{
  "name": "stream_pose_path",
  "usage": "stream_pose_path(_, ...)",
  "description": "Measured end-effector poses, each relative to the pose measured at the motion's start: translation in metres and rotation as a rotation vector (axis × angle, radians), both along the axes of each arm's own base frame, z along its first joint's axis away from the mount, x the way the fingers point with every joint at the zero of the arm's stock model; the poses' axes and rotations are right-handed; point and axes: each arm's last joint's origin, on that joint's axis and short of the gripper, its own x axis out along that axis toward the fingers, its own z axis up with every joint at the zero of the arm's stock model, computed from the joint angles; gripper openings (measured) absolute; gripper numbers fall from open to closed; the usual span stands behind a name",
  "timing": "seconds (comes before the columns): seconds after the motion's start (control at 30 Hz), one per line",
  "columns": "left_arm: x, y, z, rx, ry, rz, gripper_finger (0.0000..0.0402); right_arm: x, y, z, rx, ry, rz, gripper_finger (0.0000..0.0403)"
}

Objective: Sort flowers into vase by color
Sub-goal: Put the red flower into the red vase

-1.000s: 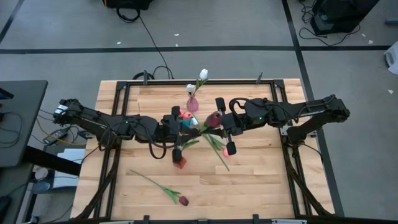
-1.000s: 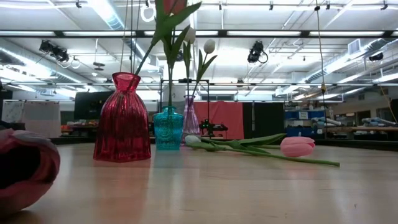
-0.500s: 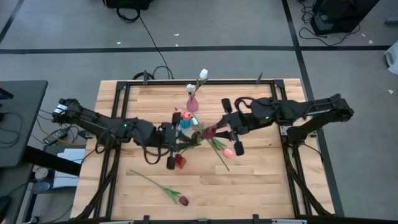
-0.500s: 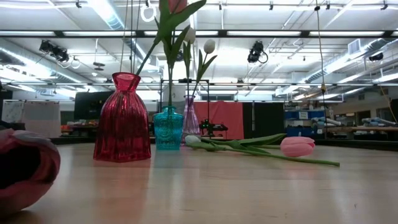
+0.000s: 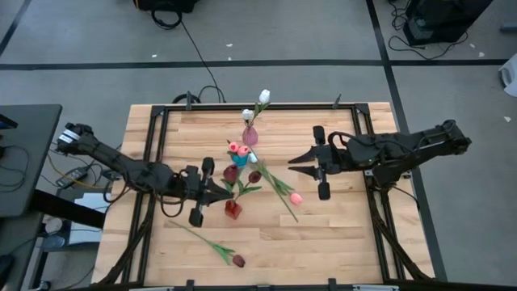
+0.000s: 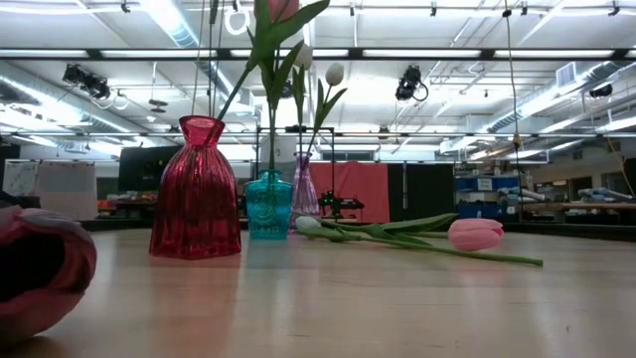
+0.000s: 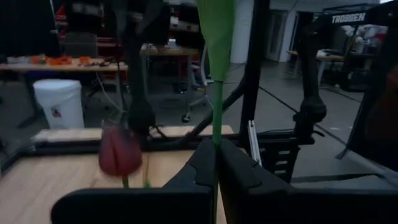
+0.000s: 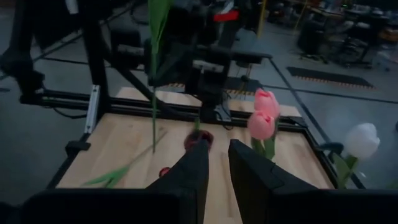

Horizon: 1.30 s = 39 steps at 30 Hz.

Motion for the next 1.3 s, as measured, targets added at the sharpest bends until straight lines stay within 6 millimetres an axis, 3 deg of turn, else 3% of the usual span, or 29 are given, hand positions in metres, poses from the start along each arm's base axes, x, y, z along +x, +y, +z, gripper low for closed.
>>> stream_pose_path(0.23,-0.010,0.006,-0.047,-0.025,-0.003,0.069,0.0010,0.006,-0.002,-0.021,0.009,-0.007,-0.022,0.0076)
stream_pose_path(0.47,-0.016,0.011,-0.071,-0.024,0.032,0.134,0.0010,0.010,-0.004,-0.037,0.018,0.009,-0.074,0.0076)
stream_pose_path(0.87,-0.023,0.014,-0.118,-0.008,0.067,0.126,0.0015,0.011,-0.004,-0.040,0.037,-0.005,-0.077,0.0076)
stream_pose_path(1.07,-0.020,0.012,-0.137,0.077,0.146,0.125,0.0046,0.011,-0.004,-0.040,0.020,-0.002,-0.073,0.0076)
stream_pose_path(1.3,-0.022,0.013,-0.134,0.092,0.142,0.124,0.0136,0.011,-0.004,-0.040,0.005,0.000,-0.073,0.0076)
